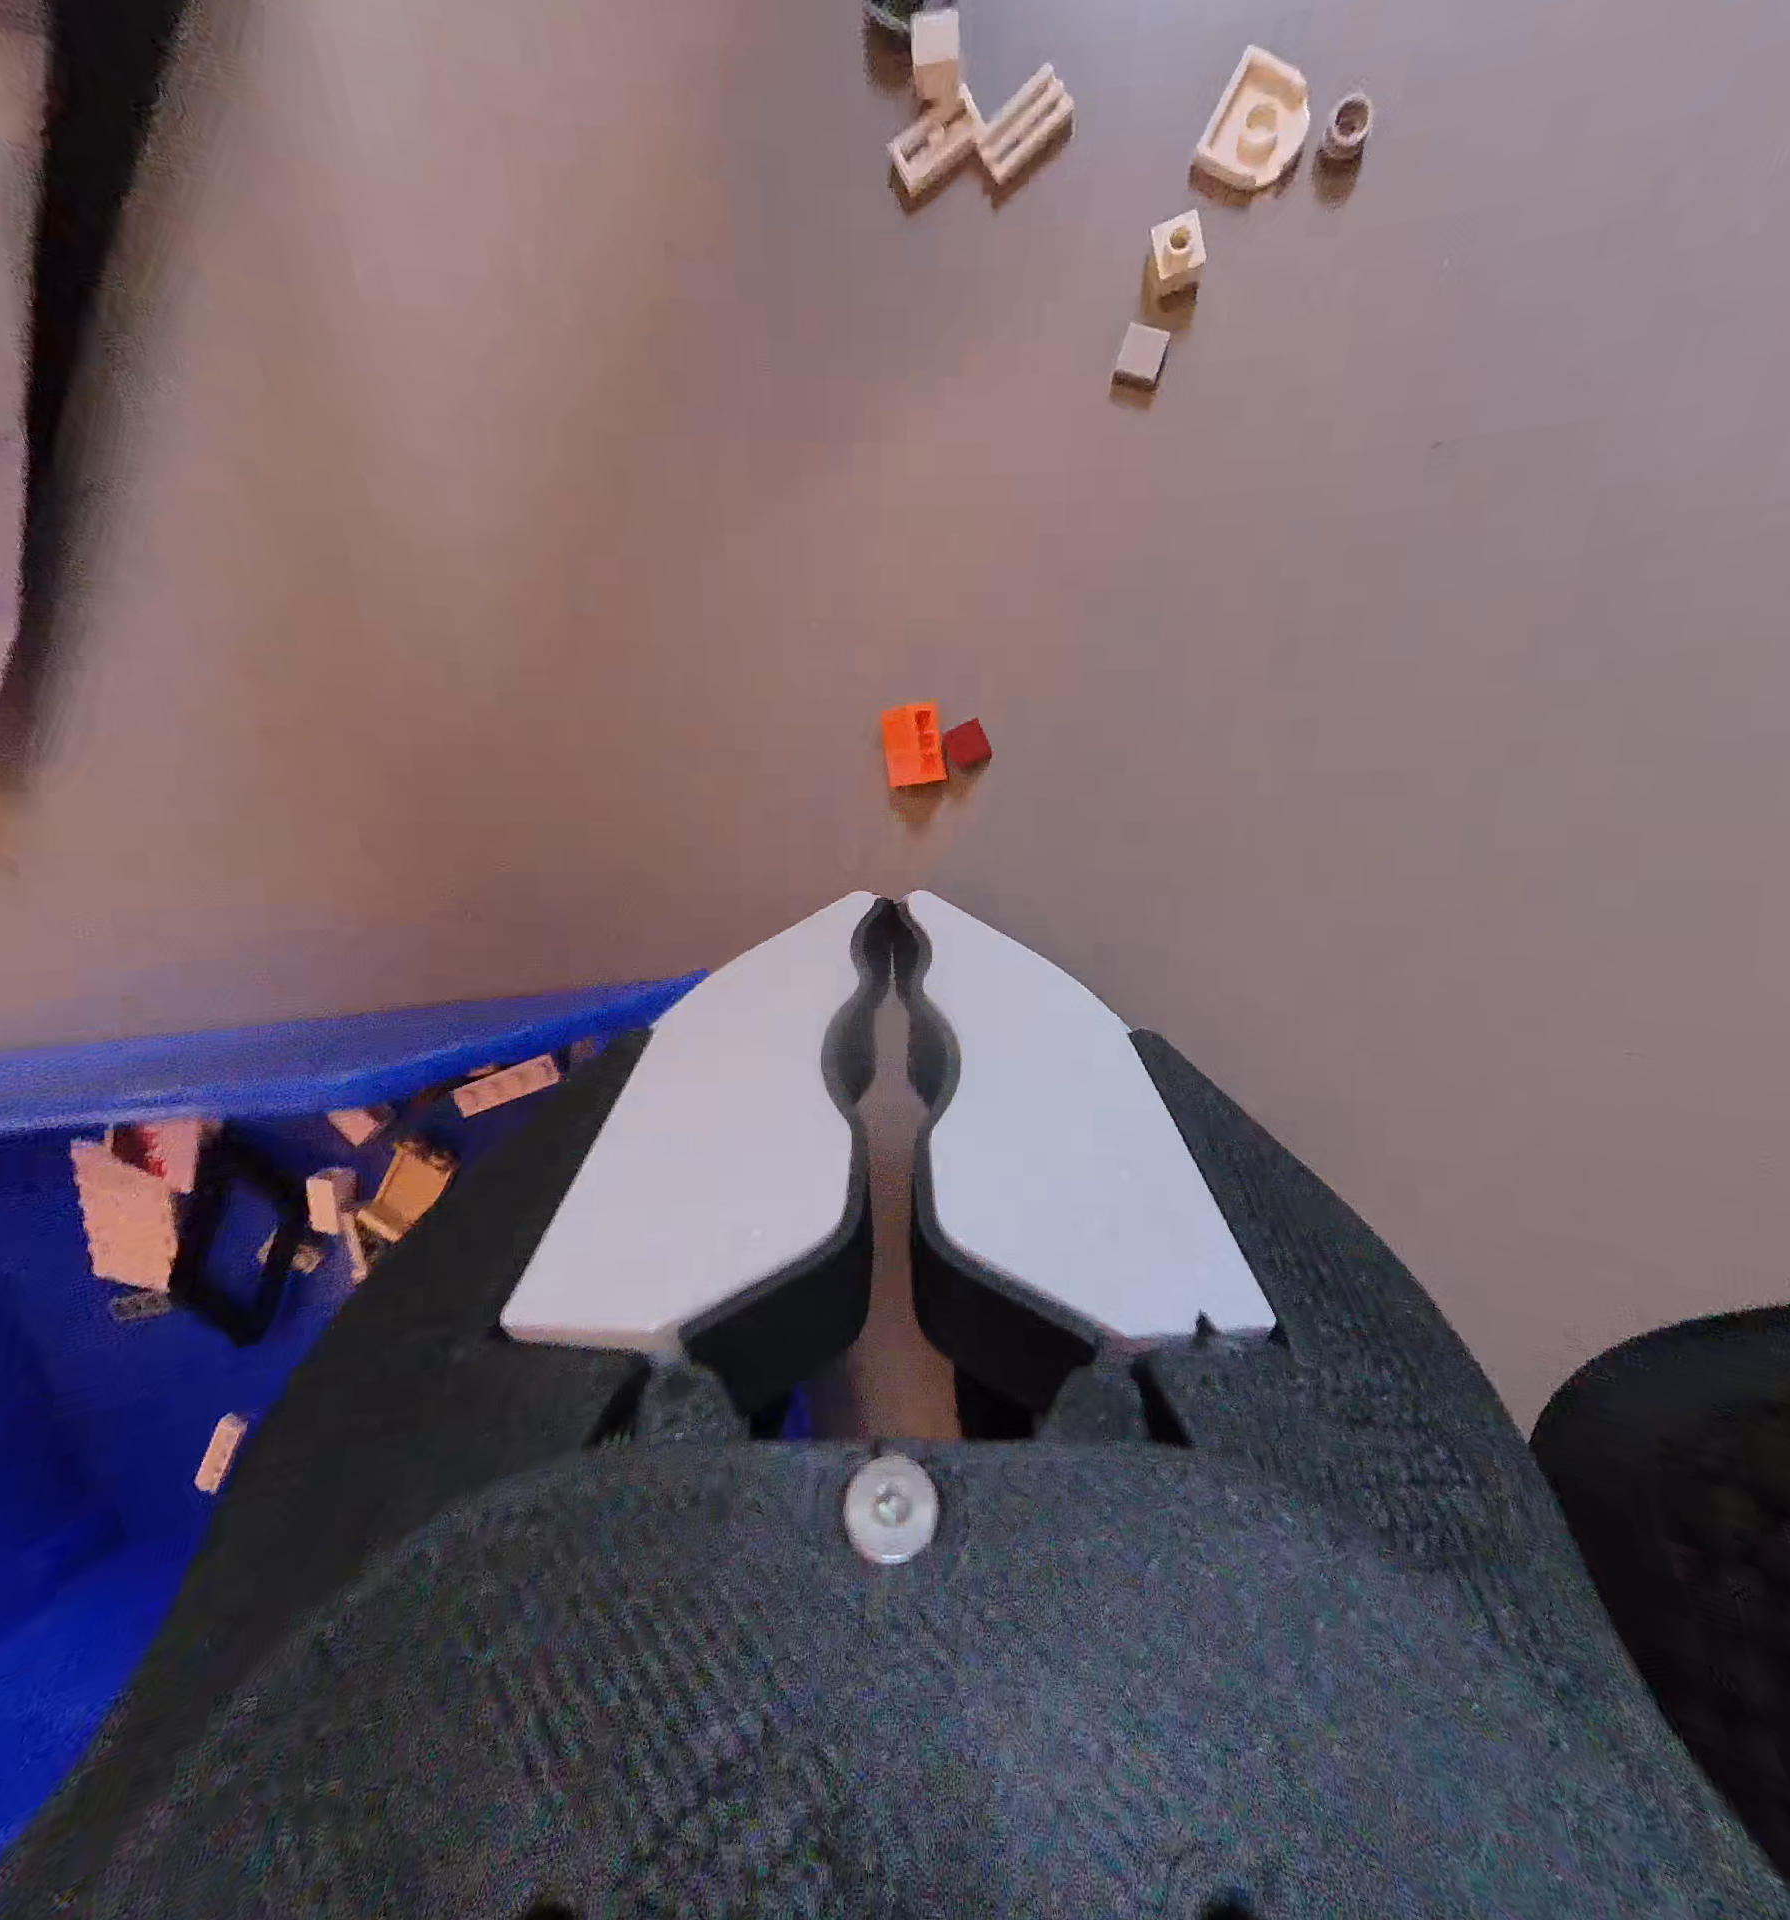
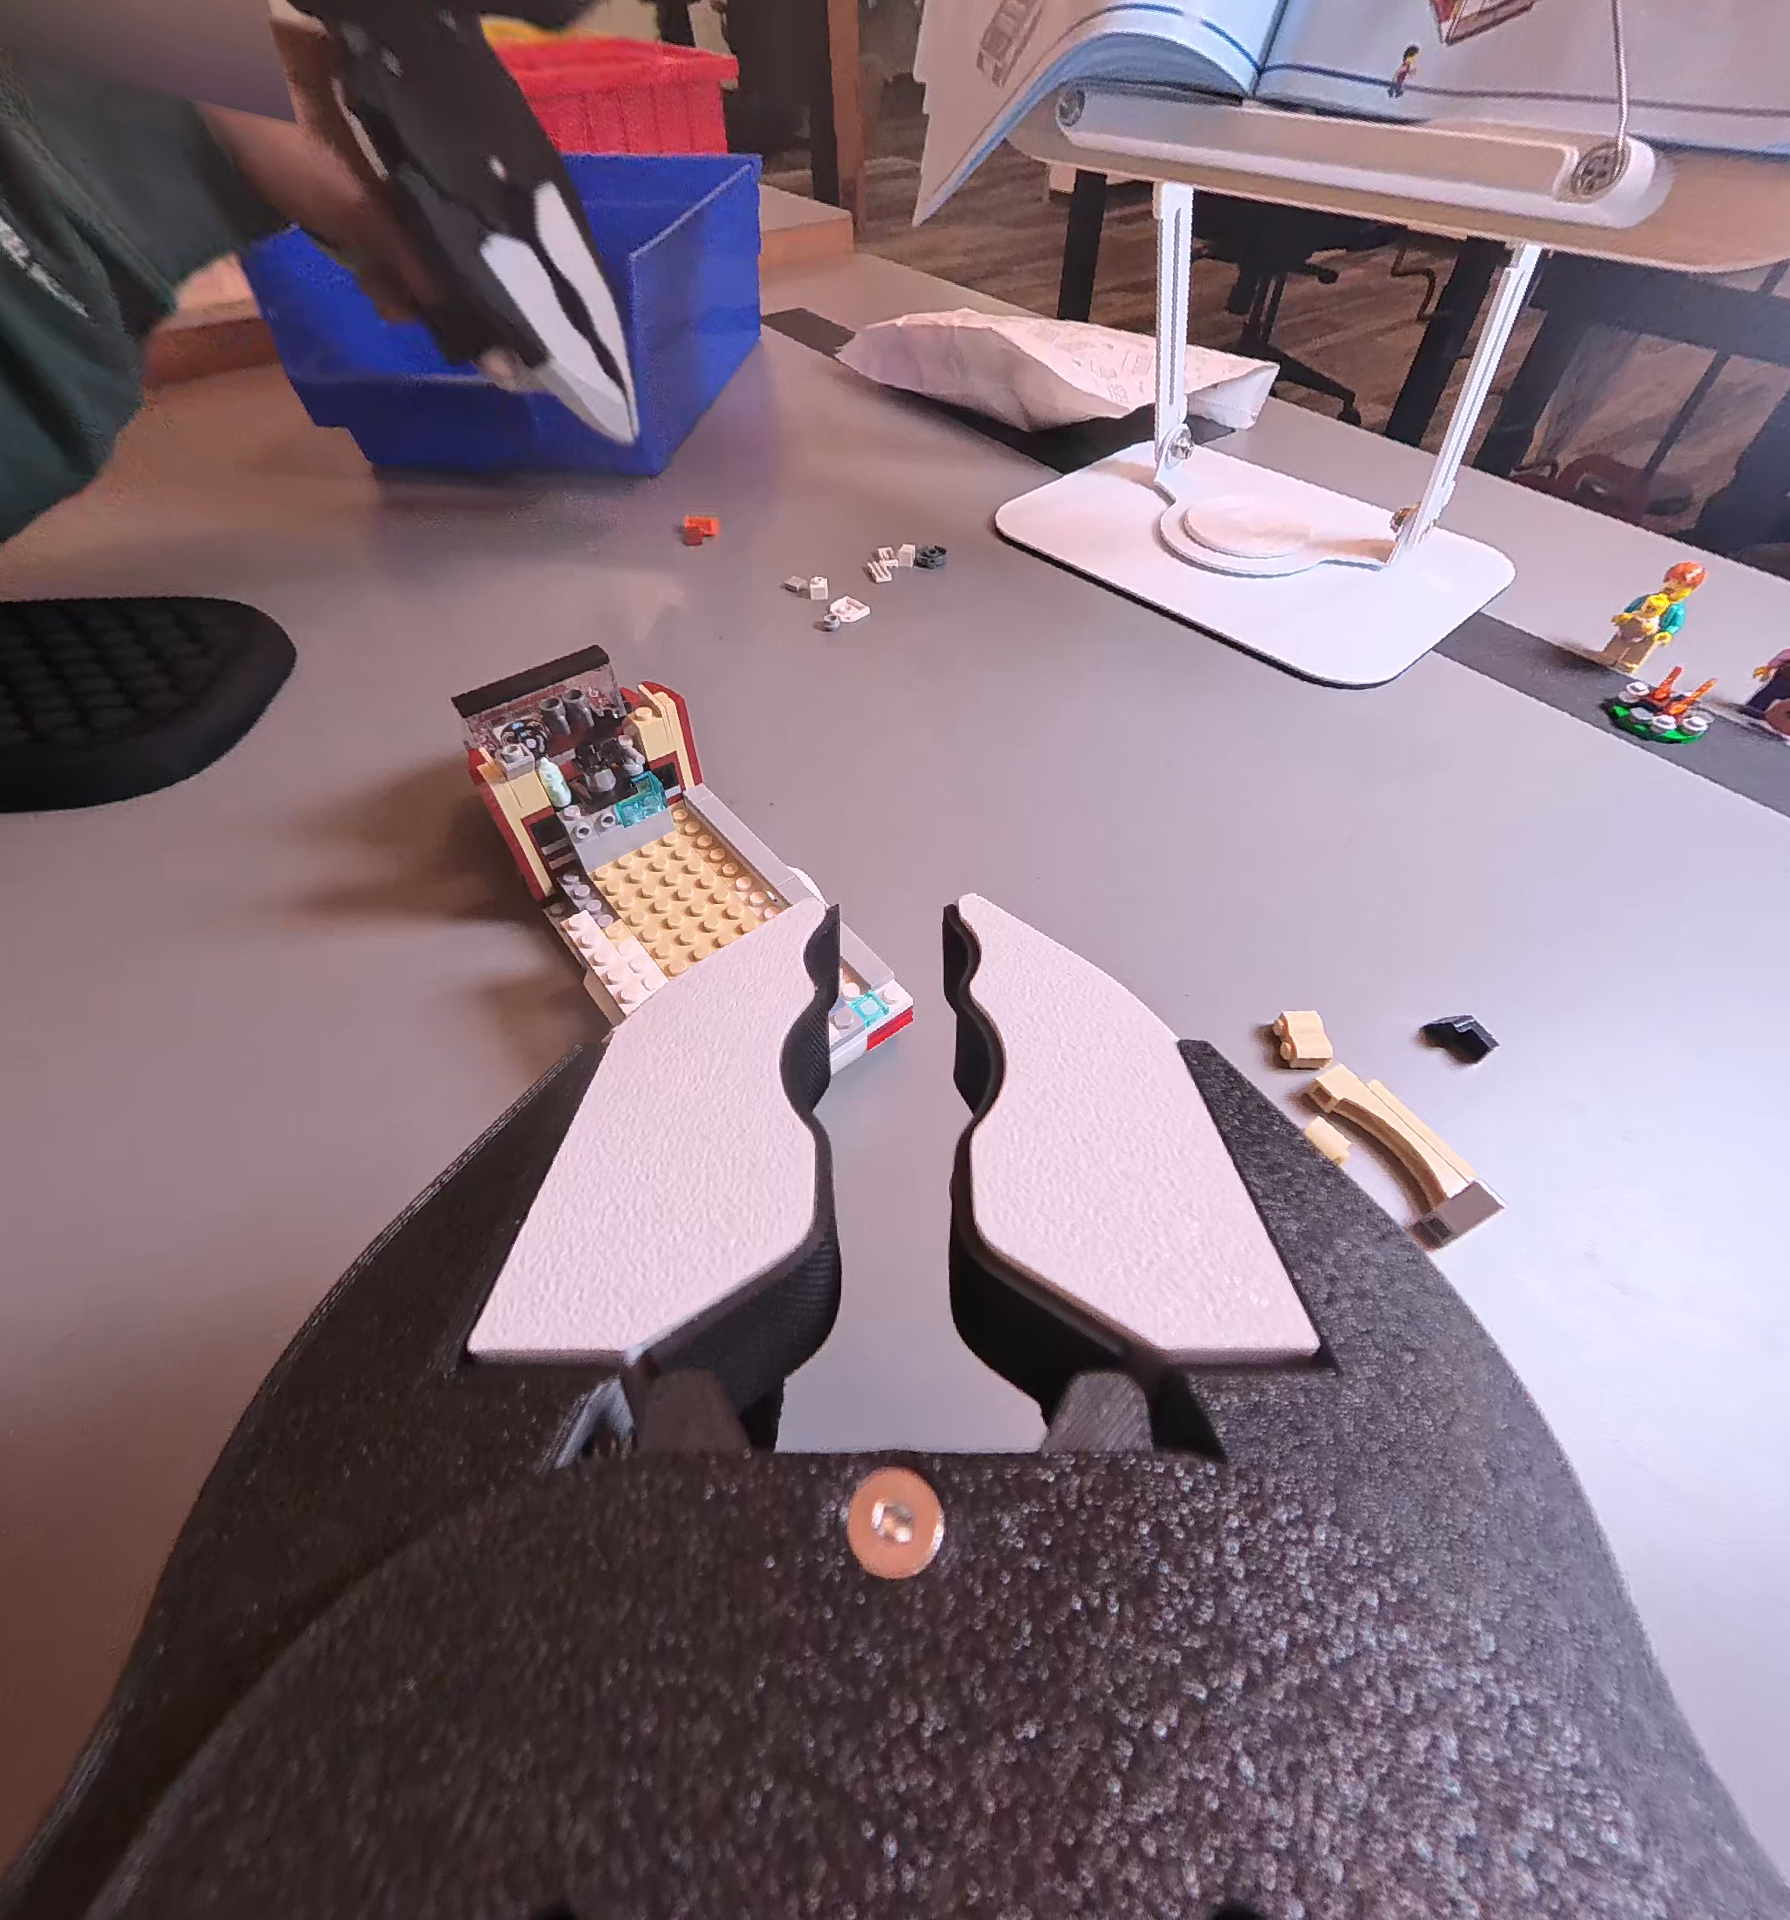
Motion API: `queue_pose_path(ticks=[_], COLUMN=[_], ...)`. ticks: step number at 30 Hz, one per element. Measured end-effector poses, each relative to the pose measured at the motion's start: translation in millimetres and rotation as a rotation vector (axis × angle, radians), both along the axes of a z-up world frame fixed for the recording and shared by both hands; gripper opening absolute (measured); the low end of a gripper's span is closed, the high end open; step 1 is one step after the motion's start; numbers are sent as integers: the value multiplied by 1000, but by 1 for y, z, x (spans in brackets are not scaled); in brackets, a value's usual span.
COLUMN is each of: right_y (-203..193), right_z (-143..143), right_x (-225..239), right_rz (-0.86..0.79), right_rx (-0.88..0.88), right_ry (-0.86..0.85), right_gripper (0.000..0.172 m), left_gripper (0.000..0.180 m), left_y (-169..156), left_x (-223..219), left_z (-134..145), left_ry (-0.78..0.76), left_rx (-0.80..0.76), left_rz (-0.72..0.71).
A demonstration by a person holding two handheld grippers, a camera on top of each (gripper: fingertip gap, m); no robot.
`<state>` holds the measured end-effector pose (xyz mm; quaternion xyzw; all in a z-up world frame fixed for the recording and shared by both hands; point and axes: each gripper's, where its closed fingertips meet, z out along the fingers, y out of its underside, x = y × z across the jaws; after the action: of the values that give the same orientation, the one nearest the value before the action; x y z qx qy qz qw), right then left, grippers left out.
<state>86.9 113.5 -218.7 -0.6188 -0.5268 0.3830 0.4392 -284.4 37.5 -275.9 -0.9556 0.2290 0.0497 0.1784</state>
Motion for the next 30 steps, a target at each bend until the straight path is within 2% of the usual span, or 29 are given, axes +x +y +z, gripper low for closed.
queue_pose_path(ticks=[1, 4, 6, 7, 11, 14, 17, 19, 21, 24, 28, 30], right_y=[0, 0, -2, -3, -5, -4, -1, -1, -1, -1, -1, -2], right_z=[0, -3, -5, -6, -9, -7, -7, -7, -8, -9, -8, -9], right_x=[0, -3, -6, -7, -7, -6, -5, -4, -5, -5, -5, -6], right_rz=[0, 12, 26, 31, 25, 12, 4, 2, 2, 4, 7, 15], right_rx=[-2, -15, -25, -25, -3, -8, -20, -20, -19, -17, -21, -25], right_ry=[0, -4, -11, -16, -35, -28, -22, -23, -27, -30, -23, -25], right_gripper=[19, 19, 19, 19, 19, 19, 19, 19, 19, 19, 19, 19], left_gripper=[0, 0, 6, 18, 28, 28, 22, 10, 10, 9, 9, 9], left_y=[-3, -8, -4, 0, 13, 19, 24, 25, 24, 17, -12, -36], left_x=[-3, -8, 1, 4, 7, 7, 8, 9, 8, 2, -37, -72], left_z=[15, 35, 23, 13, -22, -32, -34, -36, -36, -13, 48, 50], left_ry=[-1, -14, -62, -61, 25, 53, 52, 51, 76, 103, 180, 208], left_rx=[53, 143, 145, 140, 110, 74, 69, 69, 71, 137, 257, 194], left_rz=[14, 6, -15, -27, -96, -127, -144, -158, -169, -127, 40, 164])
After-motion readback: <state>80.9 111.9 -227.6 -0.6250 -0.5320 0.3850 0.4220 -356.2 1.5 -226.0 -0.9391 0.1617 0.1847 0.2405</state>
